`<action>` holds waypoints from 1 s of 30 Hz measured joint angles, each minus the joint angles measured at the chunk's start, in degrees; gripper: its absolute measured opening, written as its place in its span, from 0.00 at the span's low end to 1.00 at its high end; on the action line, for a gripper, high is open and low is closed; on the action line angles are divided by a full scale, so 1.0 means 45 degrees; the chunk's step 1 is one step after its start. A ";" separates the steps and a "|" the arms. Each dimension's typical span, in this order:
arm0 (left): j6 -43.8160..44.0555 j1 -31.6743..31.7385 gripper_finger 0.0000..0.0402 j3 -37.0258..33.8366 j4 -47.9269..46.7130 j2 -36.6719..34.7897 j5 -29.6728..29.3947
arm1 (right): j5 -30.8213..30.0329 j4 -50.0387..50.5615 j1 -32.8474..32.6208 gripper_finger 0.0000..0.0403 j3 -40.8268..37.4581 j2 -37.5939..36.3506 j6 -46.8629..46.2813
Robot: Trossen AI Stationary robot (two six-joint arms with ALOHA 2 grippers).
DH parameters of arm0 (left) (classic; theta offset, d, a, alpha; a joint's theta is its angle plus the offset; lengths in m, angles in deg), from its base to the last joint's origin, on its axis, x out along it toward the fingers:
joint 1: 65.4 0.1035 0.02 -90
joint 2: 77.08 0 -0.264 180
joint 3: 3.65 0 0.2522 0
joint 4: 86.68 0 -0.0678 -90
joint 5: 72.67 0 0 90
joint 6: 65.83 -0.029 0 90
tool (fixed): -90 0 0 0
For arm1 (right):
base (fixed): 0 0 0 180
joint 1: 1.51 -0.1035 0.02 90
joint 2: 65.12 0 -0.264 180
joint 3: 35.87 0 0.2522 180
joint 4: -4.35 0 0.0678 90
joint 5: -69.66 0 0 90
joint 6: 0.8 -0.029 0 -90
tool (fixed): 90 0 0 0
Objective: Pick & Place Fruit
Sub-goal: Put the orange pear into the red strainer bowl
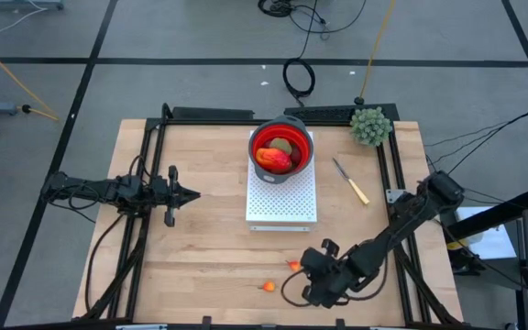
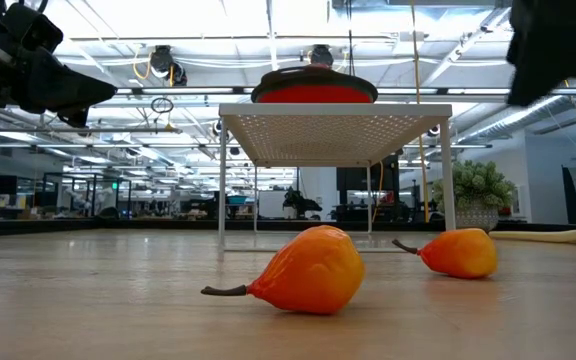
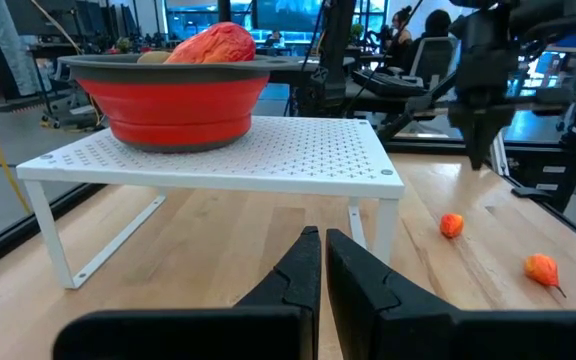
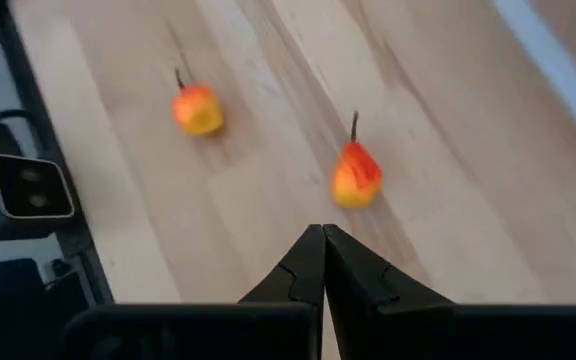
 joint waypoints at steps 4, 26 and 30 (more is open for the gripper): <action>0.0005 0.0000 0.05 0.0000 0.0000 -0.0002 0.0000 | 0.0966 0.0064 0.0357 0.00 0.0000 0.0375 -0.0308; -0.0112 0.0000 0.05 0.0001 0.0000 -0.0002 0.0010 | 0.0796 -0.0519 0.0485 0.39 0.0000 0.0471 -0.0016; -0.0112 0.0000 0.05 0.0001 0.0000 -0.0002 0.0015 | 0.0797 -0.0741 0.0490 0.50 0.0000 0.0471 -0.0019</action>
